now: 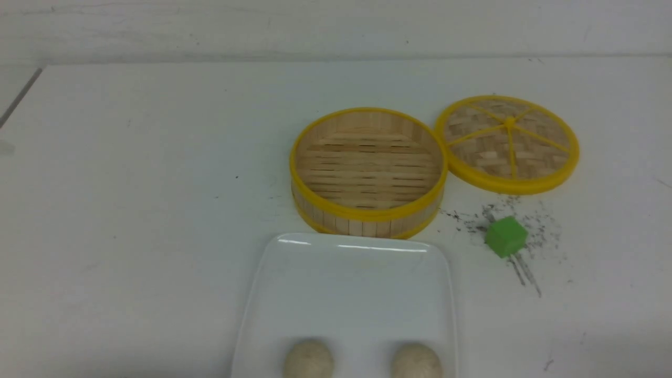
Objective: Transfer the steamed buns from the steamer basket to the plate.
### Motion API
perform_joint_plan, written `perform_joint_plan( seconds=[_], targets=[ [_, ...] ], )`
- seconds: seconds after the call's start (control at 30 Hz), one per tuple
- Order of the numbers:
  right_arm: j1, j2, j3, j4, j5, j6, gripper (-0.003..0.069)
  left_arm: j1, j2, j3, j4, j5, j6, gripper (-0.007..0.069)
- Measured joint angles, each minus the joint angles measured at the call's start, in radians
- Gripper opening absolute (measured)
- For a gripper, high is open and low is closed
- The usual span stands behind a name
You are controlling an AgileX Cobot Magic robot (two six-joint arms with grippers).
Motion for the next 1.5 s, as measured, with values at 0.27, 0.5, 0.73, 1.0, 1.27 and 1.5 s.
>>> perform_joint_plan(
  seconds=[0.27, 0.5, 0.73, 1.0, 1.27, 1.5],
  targets=[
    [0.000, 0.000, 0.000, 0.000, 0.000, 0.000, 0.0243, 0.000, 0.000, 0.001, 0.005, 0.028, -0.018, 0.0240],
    [0.000, 0.000, 0.000, 0.000, 0.000, 0.000, 0.0243, 0.000, 0.000, 0.001, 0.036, 0.028, -0.024, 0.0240],
    [0.000, 0.000, 0.000, 0.000, 0.000, 0.000, 0.0243, 0.018, 0.000, 0.001, 0.068, 0.029, -0.027, 0.0240],
    [0.000, 0.000, 0.000, 0.000, 0.000, 0.000, 0.0243, 0.188, 0.000, 0.001, 0.070, 0.029, -0.087, 0.0240],
    [0.000, 0.000, 0.000, 0.000, 0.000, 0.000, 0.0243, 0.253, -0.003, 0.001, 0.069, 0.029, -0.099, 0.0240],
    [0.000, 0.000, 0.000, 0.000, 0.000, 0.000, 0.0243, 0.254, -0.079, 0.001, 0.070, 0.062, -0.100, 0.0240]
  ],
)
